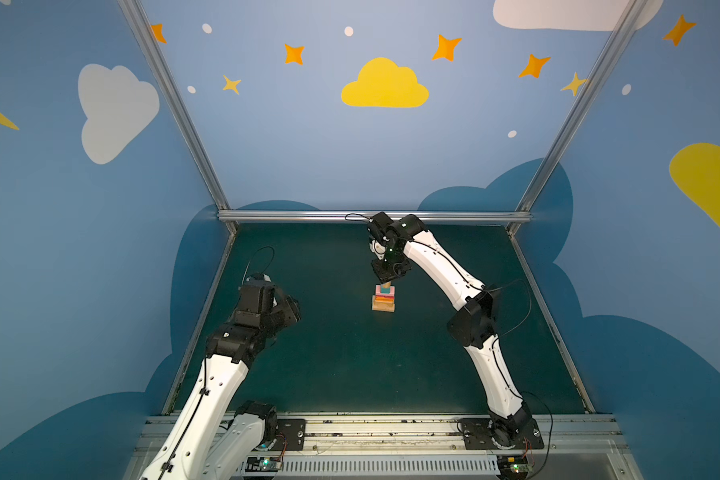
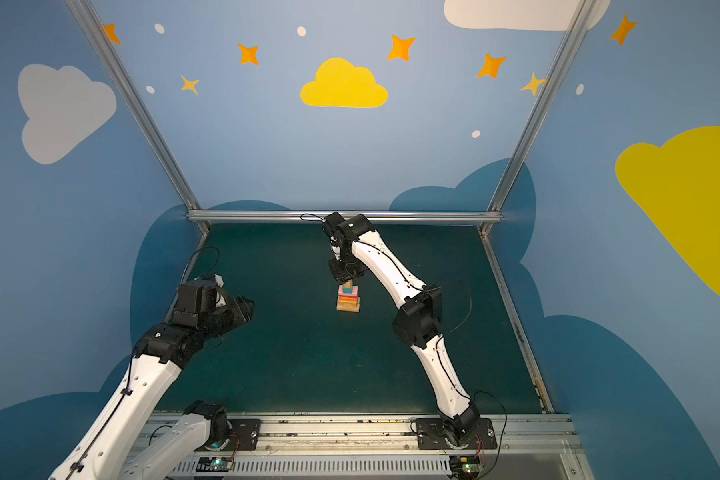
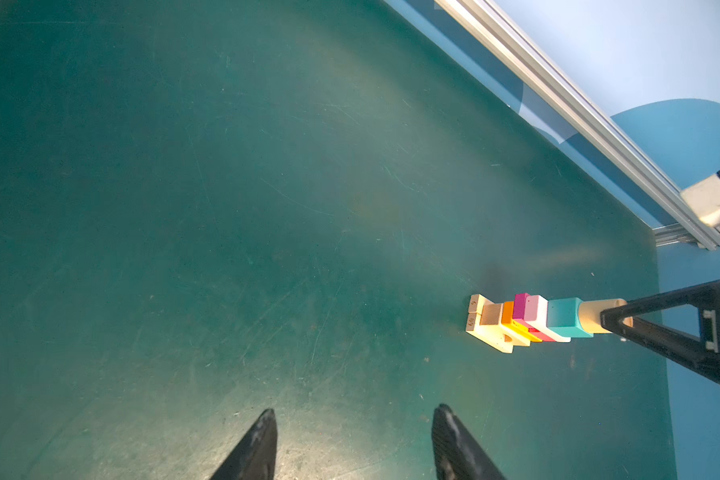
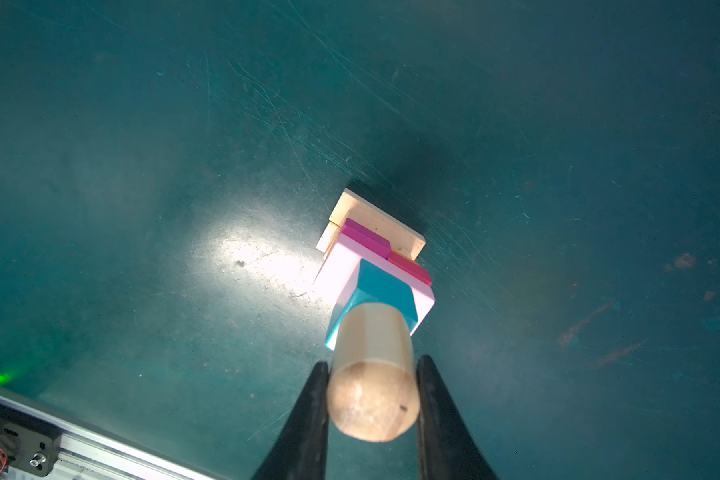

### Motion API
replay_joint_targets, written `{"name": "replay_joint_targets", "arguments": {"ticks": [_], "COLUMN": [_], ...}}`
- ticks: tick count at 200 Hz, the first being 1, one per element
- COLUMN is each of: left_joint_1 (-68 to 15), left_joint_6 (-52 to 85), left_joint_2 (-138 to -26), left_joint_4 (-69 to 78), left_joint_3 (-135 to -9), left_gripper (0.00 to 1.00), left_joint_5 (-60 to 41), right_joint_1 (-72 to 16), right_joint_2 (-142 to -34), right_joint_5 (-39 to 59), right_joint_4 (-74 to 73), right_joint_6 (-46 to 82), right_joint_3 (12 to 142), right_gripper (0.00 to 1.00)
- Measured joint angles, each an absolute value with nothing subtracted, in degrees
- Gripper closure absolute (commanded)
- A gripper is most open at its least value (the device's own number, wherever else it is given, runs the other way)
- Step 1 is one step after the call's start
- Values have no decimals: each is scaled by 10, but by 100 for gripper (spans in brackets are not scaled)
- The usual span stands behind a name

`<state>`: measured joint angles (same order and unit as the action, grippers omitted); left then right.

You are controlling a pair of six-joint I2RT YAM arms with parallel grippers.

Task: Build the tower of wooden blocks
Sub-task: 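Lower the cylinder onto the teal cube and hold it steady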

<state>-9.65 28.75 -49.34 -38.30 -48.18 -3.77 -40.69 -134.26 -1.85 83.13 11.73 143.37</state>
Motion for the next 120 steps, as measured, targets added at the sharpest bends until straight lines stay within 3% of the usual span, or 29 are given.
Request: {"name": "replay_joint_targets", "arguments": {"ticks": [54,120], "left_joint_1": [-96,-96], "left_joint_6": [288,288], "left_joint_2": [-493,-493], "left_joint_4": [-383,-383], "left_joint_3": [-482,-482], "left_gripper": [41,41], "left_joint_5": [-38,-38], "right_joint_1": [-407,-407], "right_joint_2": [-1343,-1345], "right_joint_5": [-18,-18], "right_joint_4": [831,831], "right_joint_6": [117,118], "right_joint_3": [1434,1434], "right_gripper": [70,64]}}
